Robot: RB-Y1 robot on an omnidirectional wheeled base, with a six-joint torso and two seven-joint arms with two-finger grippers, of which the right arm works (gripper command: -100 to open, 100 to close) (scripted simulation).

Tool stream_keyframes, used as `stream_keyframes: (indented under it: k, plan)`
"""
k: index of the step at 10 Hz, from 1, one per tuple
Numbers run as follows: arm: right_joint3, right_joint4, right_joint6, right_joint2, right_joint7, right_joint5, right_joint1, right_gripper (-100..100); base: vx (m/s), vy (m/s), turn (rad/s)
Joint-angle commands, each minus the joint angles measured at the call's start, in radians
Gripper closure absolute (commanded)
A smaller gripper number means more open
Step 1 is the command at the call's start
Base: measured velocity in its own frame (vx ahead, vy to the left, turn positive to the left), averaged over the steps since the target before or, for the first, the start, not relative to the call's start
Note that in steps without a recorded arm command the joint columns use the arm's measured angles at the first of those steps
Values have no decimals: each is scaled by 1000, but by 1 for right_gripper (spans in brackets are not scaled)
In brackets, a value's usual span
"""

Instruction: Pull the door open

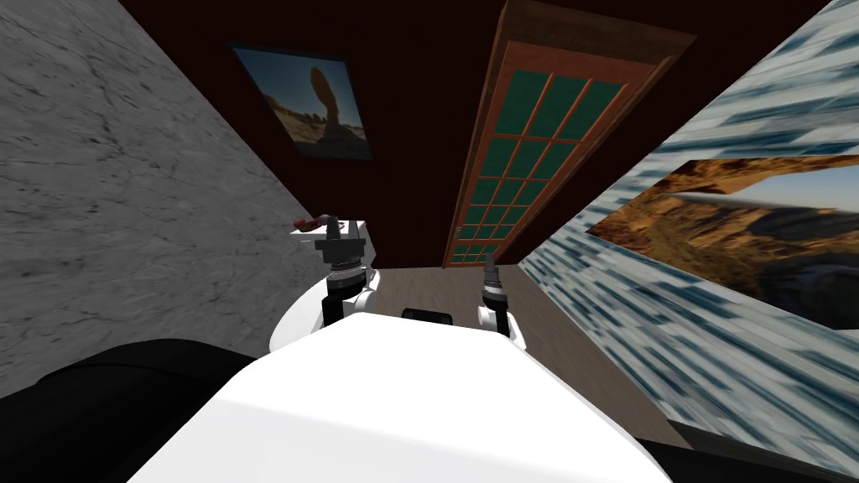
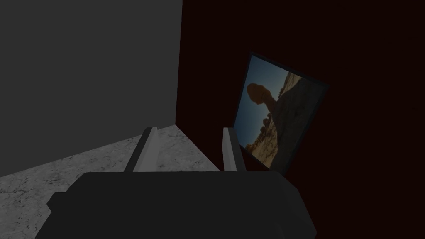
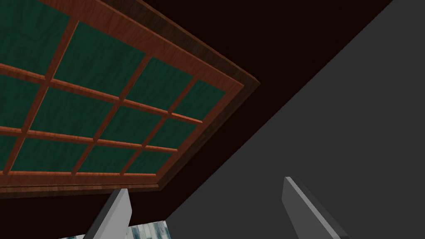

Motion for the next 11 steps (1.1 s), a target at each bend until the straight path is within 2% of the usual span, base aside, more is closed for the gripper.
stream_keyframes:
  k: [1, 11]
  plan:
    - [-5, 35, -4, -6, 33, 13, -11, -100, 104, -10, 8]
    - [-41, 304, -64, -37, 230, 90, -95, -100, 102, -12, 9]
